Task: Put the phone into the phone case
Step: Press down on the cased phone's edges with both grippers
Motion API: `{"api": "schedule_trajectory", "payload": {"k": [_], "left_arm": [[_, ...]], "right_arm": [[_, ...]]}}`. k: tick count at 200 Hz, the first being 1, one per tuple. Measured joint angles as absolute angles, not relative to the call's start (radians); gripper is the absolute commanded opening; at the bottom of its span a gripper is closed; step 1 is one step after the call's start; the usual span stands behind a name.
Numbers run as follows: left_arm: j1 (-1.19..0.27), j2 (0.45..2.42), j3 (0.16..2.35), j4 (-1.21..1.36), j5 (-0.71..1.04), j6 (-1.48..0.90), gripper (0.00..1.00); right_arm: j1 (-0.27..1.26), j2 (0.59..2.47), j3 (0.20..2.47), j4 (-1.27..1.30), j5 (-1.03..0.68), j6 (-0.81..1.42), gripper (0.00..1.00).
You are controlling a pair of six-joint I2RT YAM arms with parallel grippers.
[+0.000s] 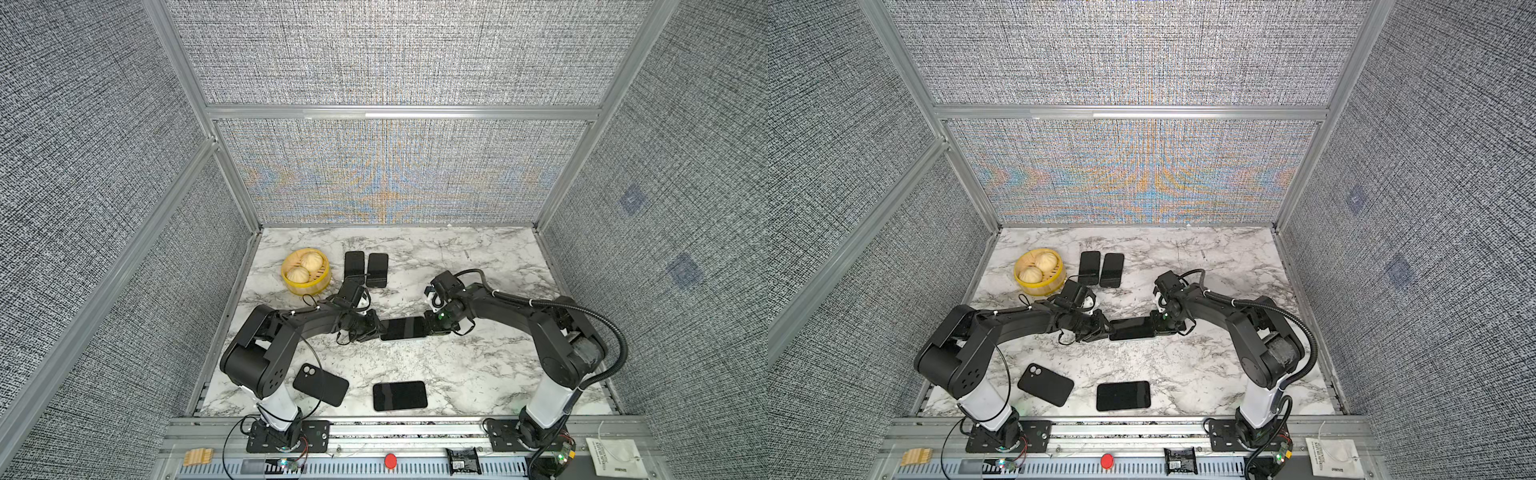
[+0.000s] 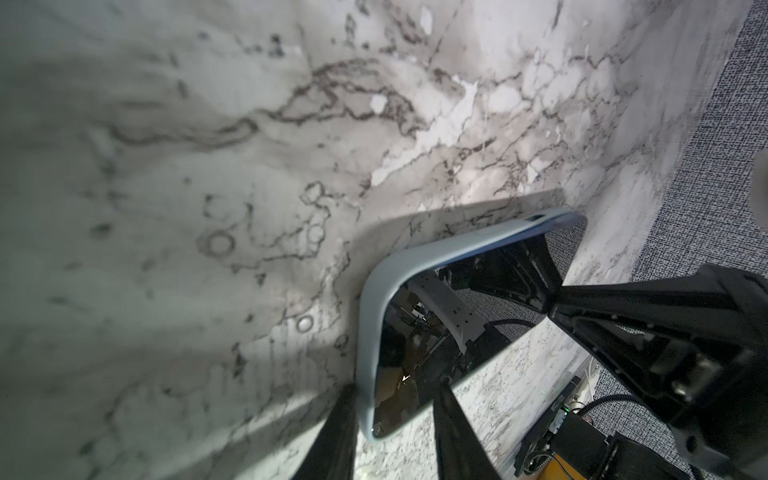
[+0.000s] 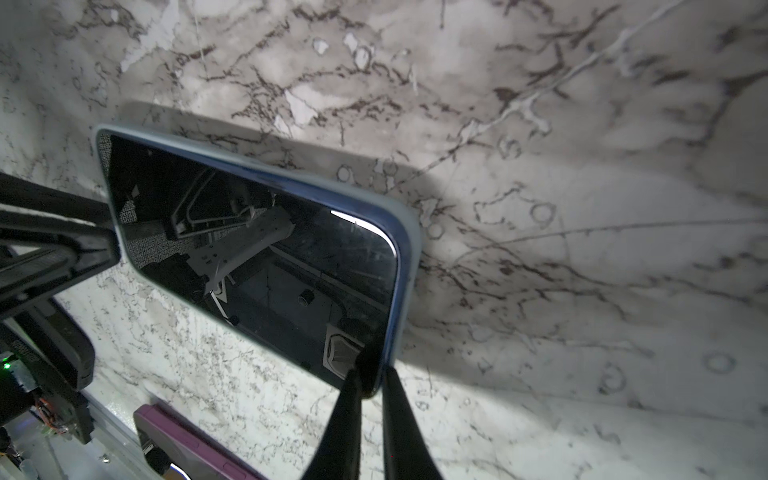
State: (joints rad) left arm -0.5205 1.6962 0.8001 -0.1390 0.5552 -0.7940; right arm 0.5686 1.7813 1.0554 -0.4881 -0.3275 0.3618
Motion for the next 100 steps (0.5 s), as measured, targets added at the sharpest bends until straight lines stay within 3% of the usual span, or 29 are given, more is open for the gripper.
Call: {"api": "schedule_trajectory", "payload": {"k": [100], "left_arm": [[-0.521,1.705,0.807,-0.144,0.55,-0.794,0.32]], "right_arm": [[0.583,1.788,1.056,-0.49,-0.294,0.362,0.12]]}}
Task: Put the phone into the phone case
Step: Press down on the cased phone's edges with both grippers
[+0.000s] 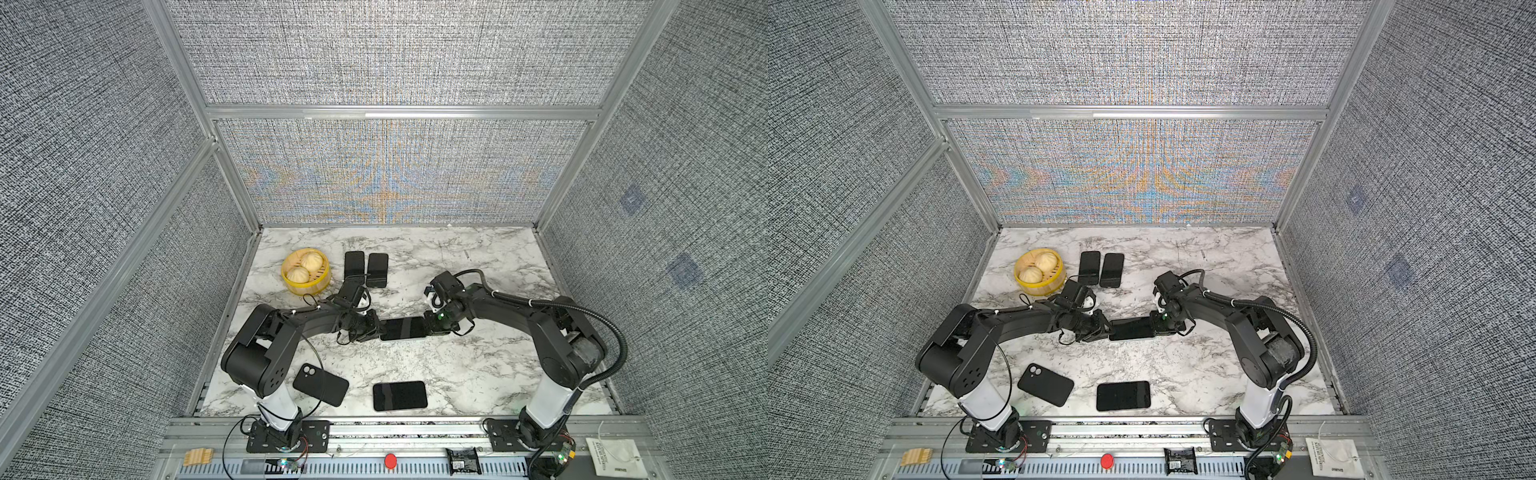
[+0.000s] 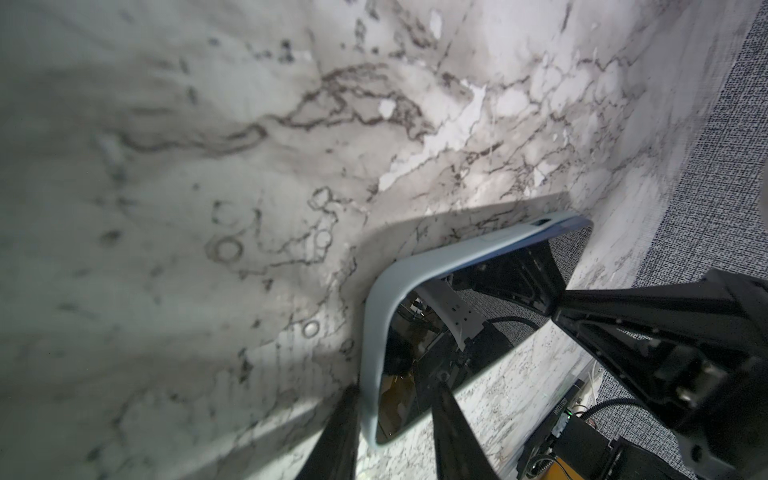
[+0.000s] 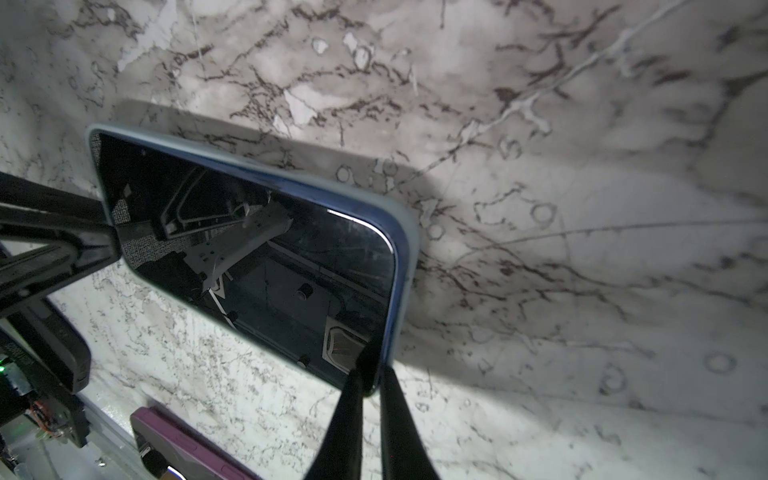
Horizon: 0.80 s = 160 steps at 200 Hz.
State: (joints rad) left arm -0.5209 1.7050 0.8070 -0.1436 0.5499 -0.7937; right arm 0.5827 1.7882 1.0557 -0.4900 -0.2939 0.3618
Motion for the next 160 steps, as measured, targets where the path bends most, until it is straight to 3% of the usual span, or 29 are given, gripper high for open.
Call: {"api": "schedule_trajectory", "payload": {"k": [20,85,113,160], "left_arm": [[-0.521,1.705,0.808,-0.146,0.55,-0.794,0.32],[-0.524,1.687,0.809,-0.138,0.552,-0.793,0.33],[-0.524,1.664,0.815,-0.146,0.548,-0.786,0.37],[-0.522,1.639,0.83,-0.186,0.526,-0.76,0.4]], "right_arm": [[0.602,1.792,1.069,-0.508,-0.252,0.354,0.13],[0.622,1.753,1.161,-0.587,-0.217,0.304,0.42],[0.621,1.765,1.158,-0.593,-0.216,0.3,0.47],[0.617,1.806,1.168,-0.595,-0.219,0.291,0.47]]}}
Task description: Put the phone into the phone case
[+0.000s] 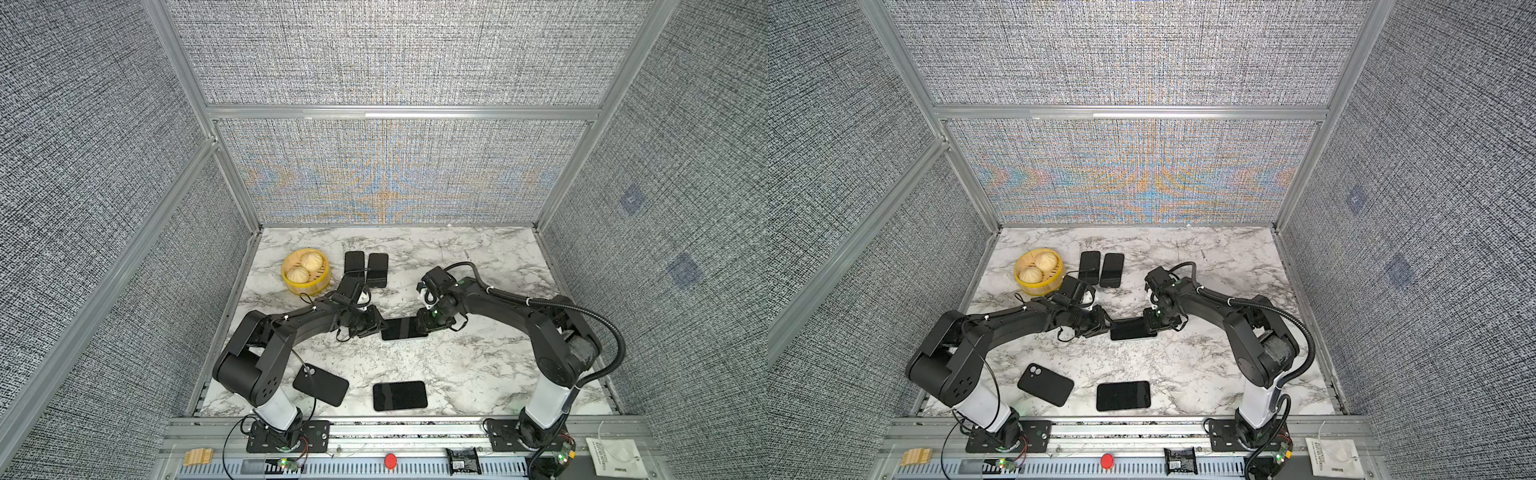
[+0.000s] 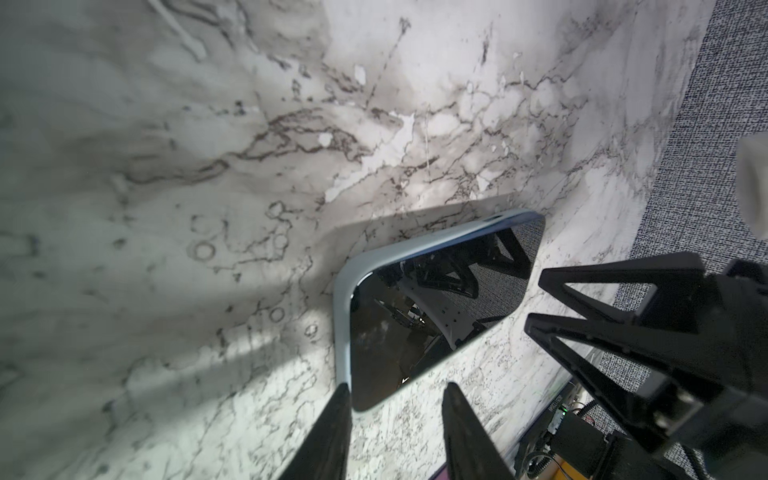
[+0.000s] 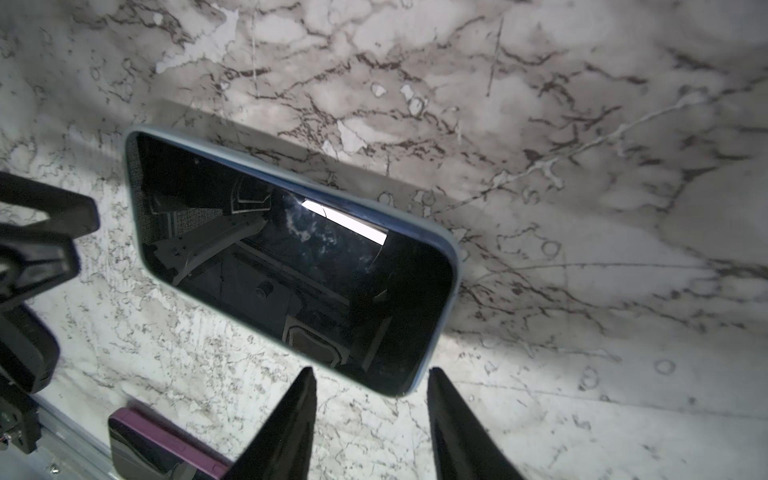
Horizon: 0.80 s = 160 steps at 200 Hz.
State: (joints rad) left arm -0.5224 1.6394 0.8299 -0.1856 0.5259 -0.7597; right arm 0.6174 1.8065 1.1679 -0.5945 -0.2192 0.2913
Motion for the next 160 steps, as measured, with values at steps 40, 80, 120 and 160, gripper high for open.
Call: {"api": "schedule_trajectory", "payload": {"k": [40,80,120,160], "left_arm": [[-0.522,1.665,0.845,-0.186,0.527,-0.752,0.4],[-0.522,1.682,0.851,-0.176,0.535,-0.748,0.4],[-0.522,1.684,0.851,-0.174,0.534,-0.742,0.4],[-0.521,1.684,0.876,-0.194,0.527,-0.73,0.39]], "right_arm": [[0.618,1.836,1.174,-0.595,-0.219,0.285,0.47],[0.622,1.822,1.142,-0.575,-0.248,0.292,0.45],[0.64,1.81,1.109,-0.537,-0.298,0.319,0.44],[0.669,1.785,1.084,-0.496,-0.337,0.351,0.43]]}}
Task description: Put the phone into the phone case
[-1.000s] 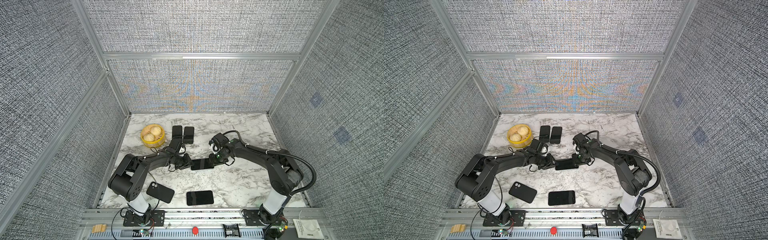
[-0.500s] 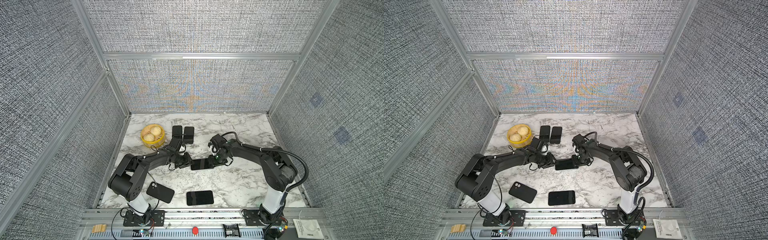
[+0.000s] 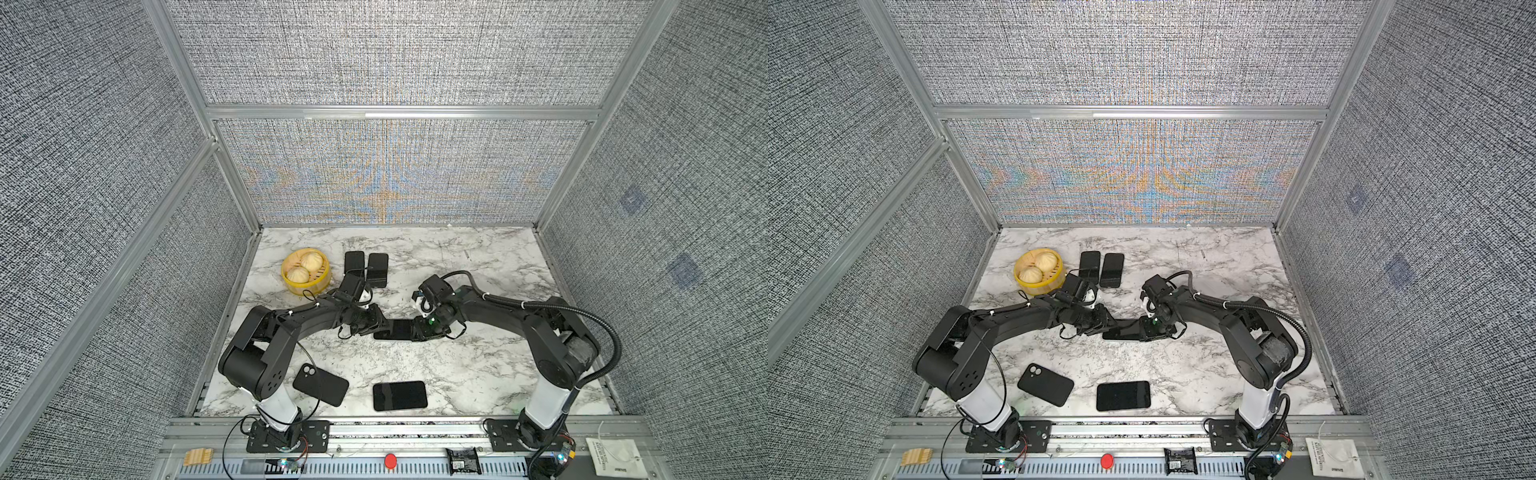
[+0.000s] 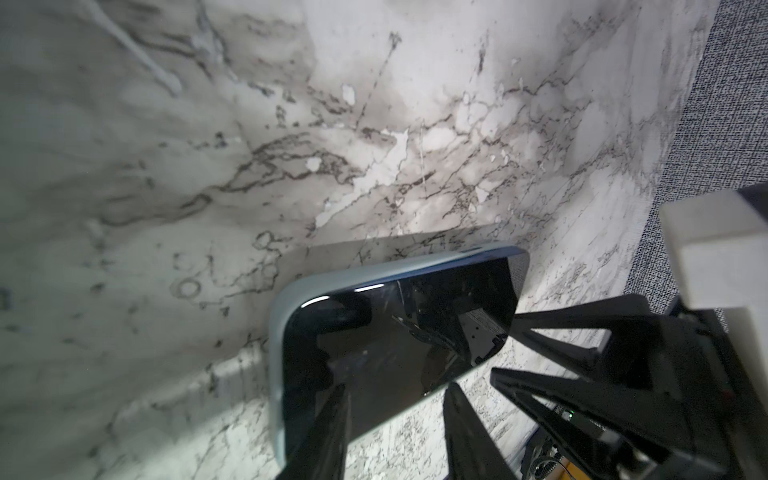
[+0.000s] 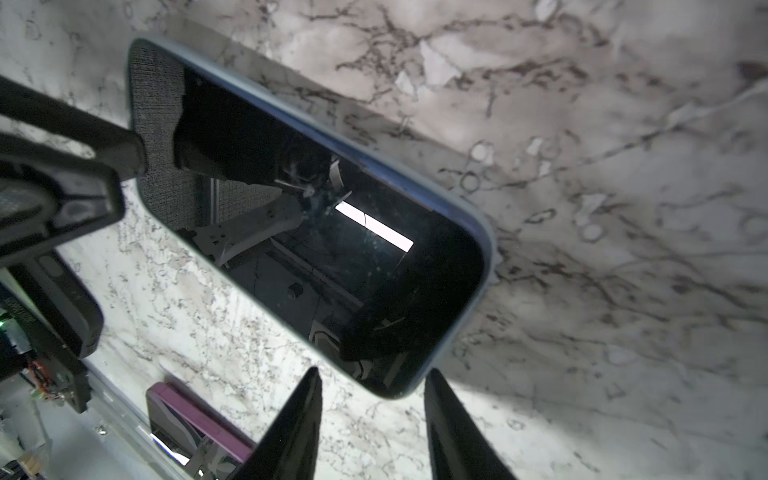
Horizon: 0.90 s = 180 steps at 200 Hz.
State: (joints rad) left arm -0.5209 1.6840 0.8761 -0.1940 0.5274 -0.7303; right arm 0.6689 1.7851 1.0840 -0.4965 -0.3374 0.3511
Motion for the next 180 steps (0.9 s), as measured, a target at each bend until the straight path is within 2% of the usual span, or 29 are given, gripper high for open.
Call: {"api": "schedule_trajectory", "payload": {"k": [43,70,122,180], "left_arm": [[-0.511,1.654,0.908,-0.247,0.518,-0.706,0.4],[-0.506,1.626,0.887,-0.285,0.515,-0.689,0.4],[-0.502,1.625,0.857,-0.362,0.52,-0.678,0.42],[-0.502,1.652,0.866,-0.389,0.525,-0.67,0.43]], "right_arm": [[0.701,1.736,1.068,-0.482,-0.348,0.379,0.43],[0.7,1.704,1.082,-0.501,-0.295,0.336,0.37],[0.667,1.777,1.19,-0.542,-0.191,0.2,0.29],[0.629,1.856,1.247,-0.542,-0.196,0.147,0.27]]}}
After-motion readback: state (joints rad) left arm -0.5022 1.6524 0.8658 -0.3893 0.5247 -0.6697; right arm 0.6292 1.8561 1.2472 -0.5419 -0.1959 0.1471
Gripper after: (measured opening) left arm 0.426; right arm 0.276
